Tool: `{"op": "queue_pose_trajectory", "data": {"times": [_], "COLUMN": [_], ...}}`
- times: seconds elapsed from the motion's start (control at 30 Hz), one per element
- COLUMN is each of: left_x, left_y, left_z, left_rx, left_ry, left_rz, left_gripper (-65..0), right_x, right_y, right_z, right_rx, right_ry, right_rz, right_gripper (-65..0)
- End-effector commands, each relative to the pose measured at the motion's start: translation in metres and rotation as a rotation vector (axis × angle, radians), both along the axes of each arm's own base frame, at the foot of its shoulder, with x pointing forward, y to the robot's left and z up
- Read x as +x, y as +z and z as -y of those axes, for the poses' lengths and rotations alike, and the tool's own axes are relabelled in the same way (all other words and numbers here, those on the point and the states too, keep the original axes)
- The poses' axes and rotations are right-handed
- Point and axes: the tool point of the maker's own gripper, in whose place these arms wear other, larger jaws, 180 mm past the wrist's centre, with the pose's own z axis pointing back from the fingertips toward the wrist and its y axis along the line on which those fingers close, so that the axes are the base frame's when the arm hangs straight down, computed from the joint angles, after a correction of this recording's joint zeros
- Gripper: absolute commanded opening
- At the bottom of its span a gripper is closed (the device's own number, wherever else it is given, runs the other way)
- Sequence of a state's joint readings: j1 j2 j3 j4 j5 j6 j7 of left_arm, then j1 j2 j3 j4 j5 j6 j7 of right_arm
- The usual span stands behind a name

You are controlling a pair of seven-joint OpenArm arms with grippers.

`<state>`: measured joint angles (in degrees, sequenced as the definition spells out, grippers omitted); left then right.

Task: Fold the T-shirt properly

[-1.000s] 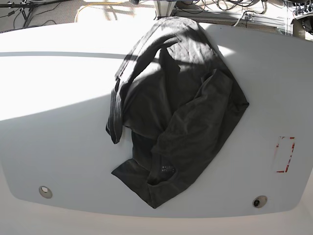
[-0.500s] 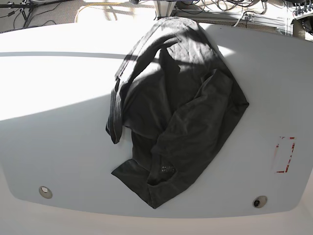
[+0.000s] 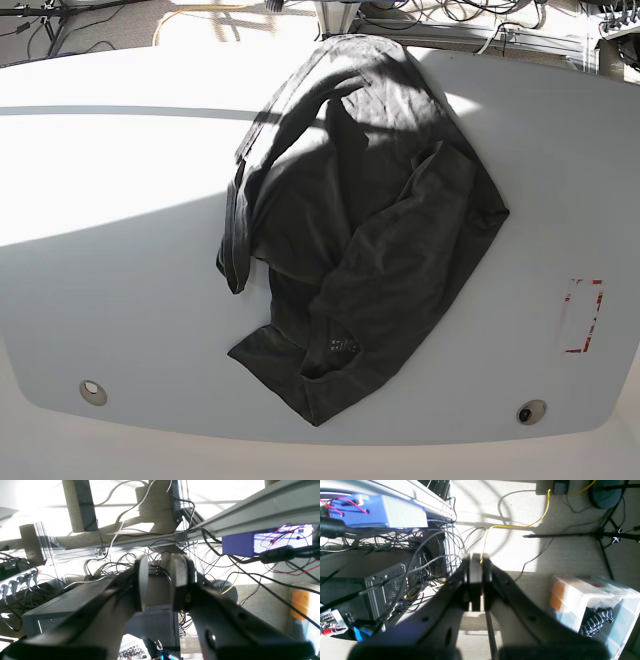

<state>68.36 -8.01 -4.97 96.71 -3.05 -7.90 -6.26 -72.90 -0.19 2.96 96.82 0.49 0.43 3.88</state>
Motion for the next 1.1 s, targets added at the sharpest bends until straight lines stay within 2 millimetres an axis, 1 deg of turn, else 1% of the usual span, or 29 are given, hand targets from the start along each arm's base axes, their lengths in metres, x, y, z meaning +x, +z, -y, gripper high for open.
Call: {"op": "queue_pose_trajectory", "data": {"times": [0.0,0.27,0.33,0.4,0.67,0.73,0.93,1.07], "left_x": [0.008,0.019,0.023,0.027,0.046,0.056,0.061,0.062], "left_y": [0.026,0.041,0.045,0.053,0.064,0.071,0.073,0.074], "left_z": [0.008,0.012,0.012,0.014,0.011,0.006,0.0,-0.004], "left_rx": [-0.017,-0.018,-0.016,-0.018,-0.012,-0.01,-0.024,-0.04], "left_ry": [-0.013,-0.025,-0.027,-0.03,-0.027,-0.015,0.021,0.051], "left_rz": [0.052,0.093,0.106,0.122,0.185,0.214,0.222,0.222], "left_gripper": [-51.7,-51.8,-51.9,-51.9,-52.0,-51.8,-52.0,-51.9], "right_x": [0.012,0.03,0.034,0.042,0.063,0.072,0.08,0.082], "right_y": [0.031,0.049,0.053,0.06,0.07,0.072,0.076,0.078], "right_z": [-0.003,0.002,0.004,0.01,0.016,0.013,0.013,0.012], "right_rx": [0.023,0.007,-0.002,-0.028,-0.049,-0.041,-0.044,-0.041], "right_ry": [-0.032,-0.034,-0.029,-0.013,-0.003,0.004,0.004,0.002], "right_rz": [0.062,0.115,0.128,0.151,0.213,0.234,0.256,0.26], "right_gripper": [-64.6,-64.6,-64.7,-64.7,-64.8,-64.9,-64.9,-65.0]}}
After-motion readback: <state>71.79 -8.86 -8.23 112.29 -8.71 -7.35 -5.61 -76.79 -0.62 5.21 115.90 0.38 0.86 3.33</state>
